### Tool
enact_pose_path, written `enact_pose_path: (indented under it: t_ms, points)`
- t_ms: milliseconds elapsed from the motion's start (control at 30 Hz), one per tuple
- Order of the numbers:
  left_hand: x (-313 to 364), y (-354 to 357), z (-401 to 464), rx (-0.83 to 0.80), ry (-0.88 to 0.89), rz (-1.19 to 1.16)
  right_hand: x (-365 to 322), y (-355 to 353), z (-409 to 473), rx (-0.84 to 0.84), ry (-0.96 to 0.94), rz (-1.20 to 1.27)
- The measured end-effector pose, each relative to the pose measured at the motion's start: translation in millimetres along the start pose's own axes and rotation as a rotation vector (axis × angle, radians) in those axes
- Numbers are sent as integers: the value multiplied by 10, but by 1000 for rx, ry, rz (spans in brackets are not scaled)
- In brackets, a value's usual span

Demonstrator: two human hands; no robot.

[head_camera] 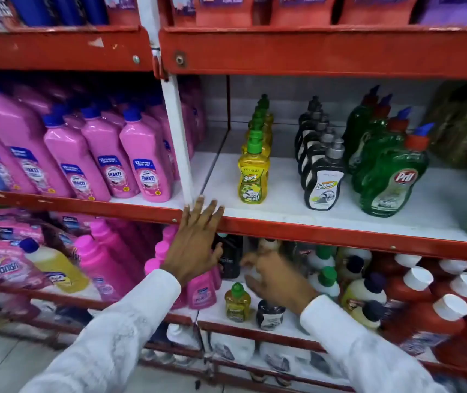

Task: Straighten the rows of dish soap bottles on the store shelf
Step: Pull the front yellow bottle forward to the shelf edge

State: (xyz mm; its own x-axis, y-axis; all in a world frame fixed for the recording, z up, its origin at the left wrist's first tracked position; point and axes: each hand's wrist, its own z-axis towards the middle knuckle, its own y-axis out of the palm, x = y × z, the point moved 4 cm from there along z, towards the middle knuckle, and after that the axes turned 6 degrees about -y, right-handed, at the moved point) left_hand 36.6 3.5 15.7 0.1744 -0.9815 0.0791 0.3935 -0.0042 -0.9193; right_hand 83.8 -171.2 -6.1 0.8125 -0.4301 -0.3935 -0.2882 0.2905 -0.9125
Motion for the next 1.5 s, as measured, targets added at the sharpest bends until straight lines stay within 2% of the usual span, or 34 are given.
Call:
enact_pose_path:
  t_ms: [167,333,400,567,800,900,1100,1367,1500]
  points:
    - [-49,42,5,-35,26,-61,53,751,116,-229,172,33]
    - [-33,12,-23,-41,28,-119,141,919,264,-173,294,61]
    - [-27,1,-26,-45,28,-150,146,881,269,-132,290,98]
    - [-87,6,-17,-21,46,-189,-2,304,137,56,292,227]
    - [-133,-2,45,-10,54,-239,-525,-1294,-25,419,188,328]
    - [-135,-5,45,-7,55,-231,-687,-1779,6,508,128,332]
    - [-83,-31,37,-3,44,-220,-602,-2111,412,518,136,243]
    - [-82,-74,31,-32,46,-242,-275,-1857,804,357,210,186]
    - [-79,-79,24,-44,53,-242,-257,-1814,849,340,218,207]
